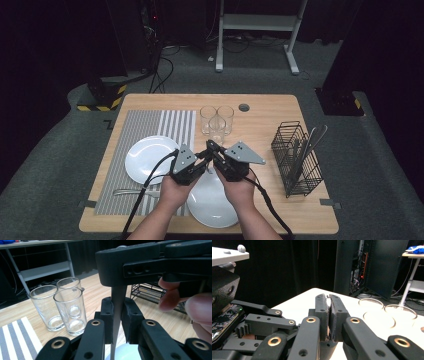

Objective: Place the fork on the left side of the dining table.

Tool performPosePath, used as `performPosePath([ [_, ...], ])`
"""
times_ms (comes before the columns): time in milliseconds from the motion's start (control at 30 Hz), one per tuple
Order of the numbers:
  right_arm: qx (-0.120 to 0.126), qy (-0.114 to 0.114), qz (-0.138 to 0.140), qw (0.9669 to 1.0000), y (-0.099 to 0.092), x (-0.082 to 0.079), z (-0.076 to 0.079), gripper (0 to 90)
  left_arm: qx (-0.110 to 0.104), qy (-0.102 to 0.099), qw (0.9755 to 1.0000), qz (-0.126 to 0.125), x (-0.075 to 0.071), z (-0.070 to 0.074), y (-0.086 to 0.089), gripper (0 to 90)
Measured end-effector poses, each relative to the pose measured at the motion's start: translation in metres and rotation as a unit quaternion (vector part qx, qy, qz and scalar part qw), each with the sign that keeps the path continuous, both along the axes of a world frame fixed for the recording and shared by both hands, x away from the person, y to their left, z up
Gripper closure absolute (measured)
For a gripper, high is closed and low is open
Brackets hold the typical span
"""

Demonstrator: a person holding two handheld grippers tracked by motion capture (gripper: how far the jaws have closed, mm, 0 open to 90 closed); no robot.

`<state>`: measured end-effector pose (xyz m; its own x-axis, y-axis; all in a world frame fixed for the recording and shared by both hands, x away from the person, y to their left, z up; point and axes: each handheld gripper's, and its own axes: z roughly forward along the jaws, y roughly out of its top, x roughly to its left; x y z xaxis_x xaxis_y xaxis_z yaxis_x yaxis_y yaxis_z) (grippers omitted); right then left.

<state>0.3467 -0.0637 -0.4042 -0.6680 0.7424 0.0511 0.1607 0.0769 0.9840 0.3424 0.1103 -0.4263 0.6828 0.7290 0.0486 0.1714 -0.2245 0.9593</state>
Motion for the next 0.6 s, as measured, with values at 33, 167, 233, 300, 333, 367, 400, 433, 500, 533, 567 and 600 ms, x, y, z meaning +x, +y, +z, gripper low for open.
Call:
performPosePath([
  [33,0.004,-0.002,0.002,1.0000,-0.001,0.000,0.001,80.3,0.004,-0.001,1.0000,0.004,0.000,0.000,0.001,79.9],
  [167,0.007,-0.007,0.000,0.9999,-0.002,-0.003,0.004,77.3,-0.002,0.006,0.9999,0.010,0.004,0.001,0.005,79.9],
  [233,0.011,-0.017,-0.002,0.9998,-0.004,-0.007,0.007,75.9,-0.006,0.007,0.9999,0.014,0.005,0.002,0.006,79.9],
  [300,0.014,-0.019,-0.001,0.9997,-0.006,-0.009,0.009,74.9,-0.009,0.009,0.9998,0.016,0.006,0.002,0.007,79.9],
  [333,0.014,-0.019,-0.001,0.9997,-0.006,-0.009,0.009,74.9,-0.009,0.009,0.9998,0.016,0.006,0.002,0.007,79.9],
  [367,0.015,-0.020,-0.001,0.9997,-0.008,-0.012,0.011,74.0,-0.011,0.011,0.9997,0.017,0.007,0.002,0.008,79.9],
  [400,0.015,-0.020,-0.001,0.9997,-0.008,-0.012,0.011,74.0,-0.011,0.011,0.9997,0.017,0.007,0.002,0.008,79.9],
  [433,0.015,-0.022,-0.002,0.9997,-0.009,-0.013,0.011,73.6,-0.013,0.014,0.9997,0.018,0.007,0.002,0.009,79.9],
  [500,0.014,-0.024,-0.004,0.9996,-0.011,-0.015,0.011,73.3,-0.017,0.015,0.9995,0.020,0.008,0.003,0.011,79.9],
  [533,0.013,-0.025,-0.005,0.9996,-0.013,-0.015,0.011,73.2,-0.017,0.015,0.9995,0.022,0.009,0.003,0.012,79.9],
  [567,0.012,-0.023,-0.008,0.9996,-0.016,-0.016,0.009,72.8,-0.019,0.016,0.9994,0.025,0.010,0.004,0.014,79.8],
  [600,0.011,-0.021,-0.010,0.9997,-0.018,-0.015,0.007,72.6,-0.019,0.016,0.9994,0.025,0.010,0.004,0.014,79.9],
])
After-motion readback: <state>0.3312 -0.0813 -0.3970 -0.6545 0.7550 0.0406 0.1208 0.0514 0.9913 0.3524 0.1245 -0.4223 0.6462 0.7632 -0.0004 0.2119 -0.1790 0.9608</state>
